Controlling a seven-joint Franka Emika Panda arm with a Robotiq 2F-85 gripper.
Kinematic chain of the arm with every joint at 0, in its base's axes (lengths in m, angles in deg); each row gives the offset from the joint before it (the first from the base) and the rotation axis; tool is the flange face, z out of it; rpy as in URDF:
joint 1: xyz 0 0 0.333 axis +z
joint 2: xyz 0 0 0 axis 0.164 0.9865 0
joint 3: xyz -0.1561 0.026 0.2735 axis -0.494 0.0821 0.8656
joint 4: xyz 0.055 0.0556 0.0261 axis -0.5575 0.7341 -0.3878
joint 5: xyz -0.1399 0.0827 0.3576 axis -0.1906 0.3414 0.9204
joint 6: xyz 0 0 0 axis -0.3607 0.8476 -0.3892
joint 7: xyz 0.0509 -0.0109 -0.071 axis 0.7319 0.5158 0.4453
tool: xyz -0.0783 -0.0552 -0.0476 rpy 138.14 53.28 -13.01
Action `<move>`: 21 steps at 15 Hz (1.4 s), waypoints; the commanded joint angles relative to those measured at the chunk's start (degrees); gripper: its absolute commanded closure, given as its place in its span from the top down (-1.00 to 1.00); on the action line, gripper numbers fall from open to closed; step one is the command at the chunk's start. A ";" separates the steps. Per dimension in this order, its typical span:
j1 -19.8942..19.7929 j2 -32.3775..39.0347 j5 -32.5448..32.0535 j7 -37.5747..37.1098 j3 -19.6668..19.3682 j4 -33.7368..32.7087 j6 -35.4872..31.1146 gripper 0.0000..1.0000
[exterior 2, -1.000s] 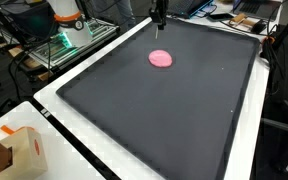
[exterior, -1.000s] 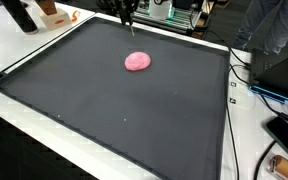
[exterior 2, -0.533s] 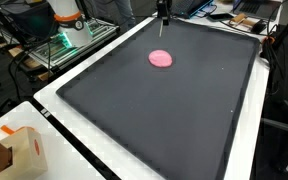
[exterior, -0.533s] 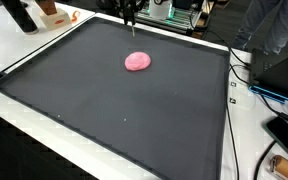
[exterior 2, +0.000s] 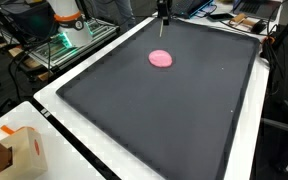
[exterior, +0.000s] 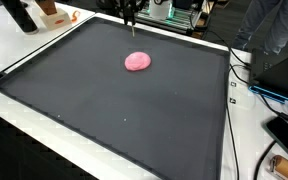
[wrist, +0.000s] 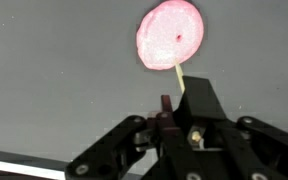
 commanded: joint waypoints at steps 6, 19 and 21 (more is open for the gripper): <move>0.29 -0.01 -0.06 -0.09 -0.26 -0.10 0.15 -0.88; 6.66 12.37 -19.76 -8.76 5.53 -13.45 9.44 -0.88; 8.20 15.04 -22.82 -10.28 5.87 -15.95 11.22 -0.88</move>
